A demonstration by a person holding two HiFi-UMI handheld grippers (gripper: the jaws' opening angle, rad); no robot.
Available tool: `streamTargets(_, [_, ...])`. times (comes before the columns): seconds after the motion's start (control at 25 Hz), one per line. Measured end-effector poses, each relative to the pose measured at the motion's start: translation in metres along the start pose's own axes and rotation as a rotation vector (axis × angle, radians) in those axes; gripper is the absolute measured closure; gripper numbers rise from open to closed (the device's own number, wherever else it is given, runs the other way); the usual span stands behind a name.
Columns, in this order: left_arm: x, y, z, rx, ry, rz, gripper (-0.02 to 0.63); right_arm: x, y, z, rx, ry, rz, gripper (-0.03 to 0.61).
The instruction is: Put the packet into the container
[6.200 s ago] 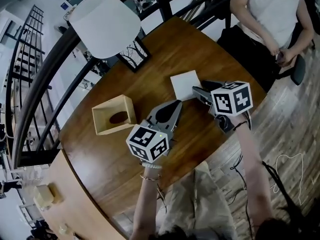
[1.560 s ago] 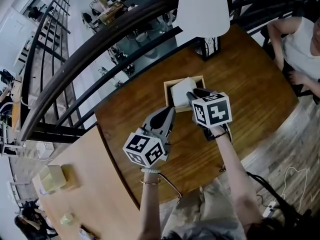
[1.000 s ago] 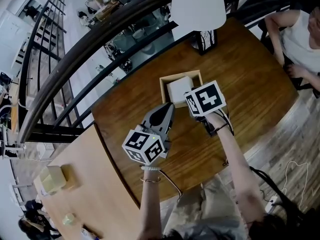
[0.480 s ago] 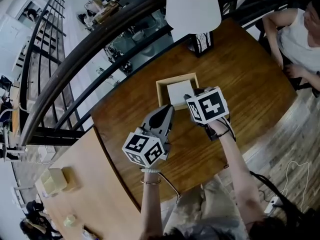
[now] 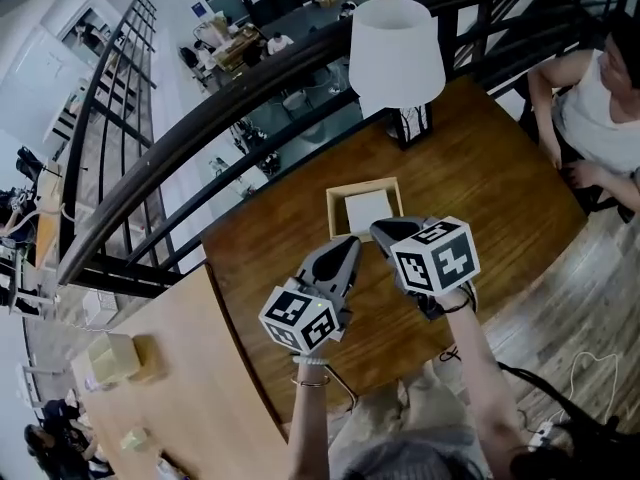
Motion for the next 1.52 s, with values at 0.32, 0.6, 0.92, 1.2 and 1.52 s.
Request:
streamTargets(0.32, [-0.039, 0.026, -0.023, -0.034, 0.000, 0.050, 0.609, 0.038, 0.012, -0.056, -0.186, 0.152, -0.057, 0.568])
streamTargets(0.6, [-0.057, 0.028, -0.045, -0.047, -0.020, 0.107, 0.609, 0.056, 0.000, -0.074, -0.262, 0.193, -0.104, 0.568])
streamTargets(0.92, [-0.063, 0.037, -0.053, -0.070, -0.015, 0.127, 0.609, 0.069, 0.003, -0.081, -0.306, 0.215, -0.141, 0.568])
streamTargets(1.2, [-0.067, 0.037, -0.050, -0.063, -0.011, 0.143, 0.609, 0.066, 0.004, -0.087, -0.333, 0.210, -0.177, 0.568])
streamTargets(1.52, [-0.066, 0.041, -0.053, -0.079, -0.006, 0.150, 0.609, 0.067, 0.006, -0.087, -0.344, 0.216, -0.199, 0.568])
Point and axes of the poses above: the fingertips, and each gripper's own axes: z forward along the fingers, x to its left, y out of its top, the point moved 5 cm from there along -z, backward along the fingers, and after that the axes turned 2 degrees about -y, right-handed, at the moved point
